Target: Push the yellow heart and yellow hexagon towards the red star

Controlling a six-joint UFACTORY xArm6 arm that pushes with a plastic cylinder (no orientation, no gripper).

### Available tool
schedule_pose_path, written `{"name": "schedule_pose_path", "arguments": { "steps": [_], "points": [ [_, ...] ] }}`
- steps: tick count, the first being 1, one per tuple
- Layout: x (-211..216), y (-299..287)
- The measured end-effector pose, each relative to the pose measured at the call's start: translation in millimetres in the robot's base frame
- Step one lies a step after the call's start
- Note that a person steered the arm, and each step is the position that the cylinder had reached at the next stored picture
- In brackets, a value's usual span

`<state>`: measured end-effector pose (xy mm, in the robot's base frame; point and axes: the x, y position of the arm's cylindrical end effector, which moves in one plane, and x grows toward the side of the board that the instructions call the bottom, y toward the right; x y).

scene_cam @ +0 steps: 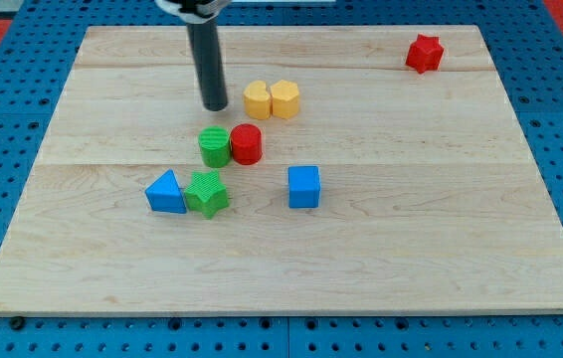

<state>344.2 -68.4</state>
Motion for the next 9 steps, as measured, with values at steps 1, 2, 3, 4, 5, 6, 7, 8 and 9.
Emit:
{"name": "schedule_pose_path", "arguments": {
  "steps": [1,2,3,4,5,6,7,8,9],
  "points": [
    [-6,56],
    [-2,100],
    [5,129],
    [15,138],
    [43,127],
    [48,137],
    [37,159],
    [24,181],
    [12,205]
  ]
}}
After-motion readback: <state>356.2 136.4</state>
